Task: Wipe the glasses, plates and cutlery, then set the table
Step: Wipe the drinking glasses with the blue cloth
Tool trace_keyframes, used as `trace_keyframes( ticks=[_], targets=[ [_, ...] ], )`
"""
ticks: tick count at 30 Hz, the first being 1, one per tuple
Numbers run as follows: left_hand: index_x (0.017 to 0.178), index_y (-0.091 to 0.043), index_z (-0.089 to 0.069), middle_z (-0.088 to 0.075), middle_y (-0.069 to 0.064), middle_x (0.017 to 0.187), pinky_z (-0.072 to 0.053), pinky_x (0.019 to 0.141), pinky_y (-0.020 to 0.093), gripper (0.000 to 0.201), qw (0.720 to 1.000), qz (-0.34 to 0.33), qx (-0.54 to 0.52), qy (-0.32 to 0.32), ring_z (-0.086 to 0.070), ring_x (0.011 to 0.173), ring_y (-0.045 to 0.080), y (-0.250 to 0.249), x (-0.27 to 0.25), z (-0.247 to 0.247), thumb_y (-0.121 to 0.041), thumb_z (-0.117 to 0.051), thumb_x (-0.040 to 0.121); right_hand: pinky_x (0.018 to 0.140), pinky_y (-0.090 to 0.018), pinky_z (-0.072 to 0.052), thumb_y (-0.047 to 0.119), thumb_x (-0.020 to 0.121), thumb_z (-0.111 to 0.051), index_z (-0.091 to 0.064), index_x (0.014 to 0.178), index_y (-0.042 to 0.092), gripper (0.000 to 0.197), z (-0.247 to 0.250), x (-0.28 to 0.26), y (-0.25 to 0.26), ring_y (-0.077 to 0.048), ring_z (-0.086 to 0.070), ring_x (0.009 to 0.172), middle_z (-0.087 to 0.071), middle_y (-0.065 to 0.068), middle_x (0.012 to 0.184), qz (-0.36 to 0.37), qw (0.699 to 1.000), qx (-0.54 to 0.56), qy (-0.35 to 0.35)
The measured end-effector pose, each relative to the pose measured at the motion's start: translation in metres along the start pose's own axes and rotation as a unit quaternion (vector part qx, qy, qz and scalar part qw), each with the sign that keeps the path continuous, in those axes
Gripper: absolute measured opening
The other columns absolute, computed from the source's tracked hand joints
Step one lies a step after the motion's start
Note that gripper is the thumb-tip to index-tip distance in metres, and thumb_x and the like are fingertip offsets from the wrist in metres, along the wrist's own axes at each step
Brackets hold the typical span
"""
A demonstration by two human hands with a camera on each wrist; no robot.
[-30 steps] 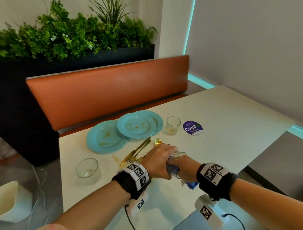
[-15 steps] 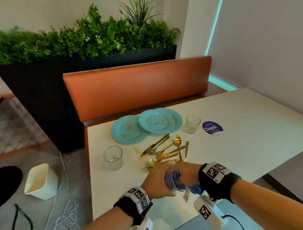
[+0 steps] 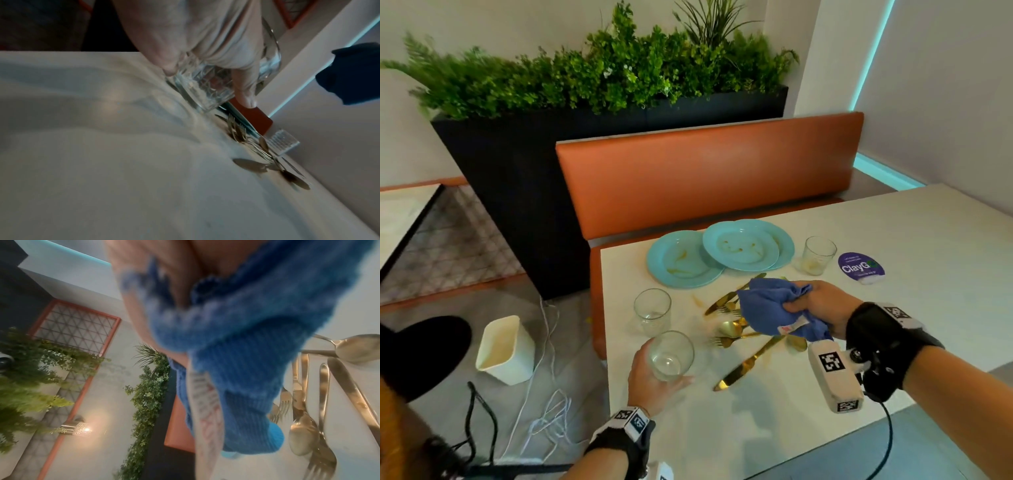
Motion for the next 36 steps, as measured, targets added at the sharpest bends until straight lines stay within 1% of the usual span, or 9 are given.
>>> trace_keyframes(
  ticks=[3, 10, 12, 14, 19, 22, 27, 33, 36],
  targets=[
    [0.128, -0.017, -0.046, -0.054, 0.005, 0.127, -0.042, 0.098, 0.031, 0.111, 0.999, 0.042, -0.005, -0.010, -0.051, 0.120, 0.023, 0.015, 0.005, 0.001, -0.049, -0.088, 0.031, 0.044, -0.012, -0.046, -0.002, 0.088, -0.054, -0.057, 0.086, 0.000, 0.004, -0.001, 0.006, -0.006, -0.016, -0.050, 0.061, -0.057, -0.009, 0.069, -0.025, 0.999, 0.016, -0.015],
    [0.130, -0.016, -0.043, -0.053, -0.001, 0.115, -0.043, 0.064, 0.010, 0.095, 0.991, 0.117, -0.051, 0.028, -0.051, 0.110, 0.018, 0.014, 0.019, -0.004, -0.013, -0.093, 0.049, 0.057, -0.019, -0.050, -0.001, 0.088, -0.054, -0.057, 0.075, 0.005, 0.015, 0.000, 0.025, -0.017, -0.020, -0.052, 0.064, -0.057, -0.010, 0.070, -0.057, 0.998, 0.019, -0.026],
    [0.133, -0.014, -0.039, -0.052, 0.003, 0.126, -0.050, 0.084, 0.023, 0.114, 0.993, 0.112, -0.043, 0.017, -0.048, 0.119, 0.020, 0.015, 0.021, -0.002, -0.028, -0.097, 0.035, 0.081, -0.026, -0.055, -0.005, 0.086, -0.055, -0.058, 0.083, 0.009, 0.015, -0.004, 0.030, -0.021, -0.028, -0.059, 0.082, -0.061, -0.012, 0.084, -0.076, 0.995, 0.067, -0.012],
    [0.142, -0.009, -0.027, -0.036, 0.010, 0.145, -0.032, 0.112, 0.038, 0.139, 0.995, 0.097, -0.001, 0.012, -0.030, 0.137, 0.026, 0.009, 0.019, 0.001, -0.043, -0.095, 0.026, 0.093, -0.042, -0.051, -0.007, 0.085, -0.055, -0.057, 0.092, 0.009, 0.018, -0.007, 0.036, -0.025, -0.032, -0.059, 0.093, -0.060, -0.015, 0.096, -0.094, 0.990, 0.102, -0.004],
    [0.146, -0.008, -0.021, -0.017, 0.010, 0.151, -0.017, 0.114, 0.037, 0.139, 0.992, -0.039, -0.001, -0.116, -0.012, 0.138, 0.020, -0.045, 0.006, 0.022, -0.087, -0.060, 0.039, 0.043, -0.008, -0.044, 0.000, 0.089, -0.053, -0.058, 0.081, 0.002, 0.009, 0.003, 0.036, -0.015, -0.017, -0.050, 0.060, -0.056, -0.008, 0.068, -0.066, 0.997, 0.025, -0.030],
    [0.135, -0.003, -0.038, -0.035, 0.015, 0.140, -0.020, 0.107, 0.029, 0.100, 0.975, -0.171, 0.002, -0.142, -0.026, 0.127, 0.019, -0.100, 0.020, 0.009, -0.077, -0.048, 0.069, 0.051, -0.016, -0.046, -0.001, 0.089, -0.052, -0.056, 0.071, 0.007, 0.020, 0.018, 0.039, -0.017, -0.017, -0.049, 0.060, -0.056, -0.008, 0.067, -0.069, 0.995, 0.042, -0.049],
    [0.125, -0.007, -0.048, -0.046, 0.009, 0.129, -0.030, 0.100, 0.024, 0.051, 0.976, -0.216, 0.001, -0.015, -0.033, 0.115, 0.013, -0.189, 0.062, -0.070, -0.029, -0.066, 0.083, 0.048, -0.027, -0.046, -0.005, 0.089, -0.050, -0.058, 0.082, 0.001, 0.012, 0.065, 0.045, -0.033, -0.021, -0.056, 0.059, -0.058, -0.012, 0.071, -0.105, 0.977, 0.154, -0.101],
    [0.138, -0.005, -0.034, -0.039, 0.010, 0.140, -0.032, 0.108, 0.034, 0.076, 0.986, -0.073, 0.047, 0.142, -0.034, 0.131, 0.026, -0.222, 0.120, -0.197, -0.030, -0.073, 0.078, 0.042, -0.022, -0.048, -0.001, 0.093, -0.046, -0.054, 0.093, -0.004, 0.008, 0.153, 0.057, -0.082, -0.018, -0.059, 0.049, -0.061, -0.012, 0.065, -0.154, 0.935, 0.262, -0.185],
    [0.141, -0.001, -0.027, -0.038, 0.014, 0.144, -0.035, 0.110, 0.037, 0.096, 0.982, 0.012, 0.047, 0.183, -0.039, 0.132, 0.028, -0.220, 0.148, -0.249, -0.034, -0.081, 0.069, 0.058, -0.037, -0.047, 0.001, 0.092, -0.051, -0.050, 0.121, -0.012, 0.032, 0.198, 0.064, -0.112, -0.030, -0.054, 0.068, -0.059, -0.016, 0.084, -0.183, 0.910, 0.308, -0.210]
  ],
)
Point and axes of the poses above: each hand's wrist, its own x-axis towards the middle knuckle, its own z-axis out of the back of the hand, y = z × x, the point moved 5 cm from there along x, towards the middle knuckle
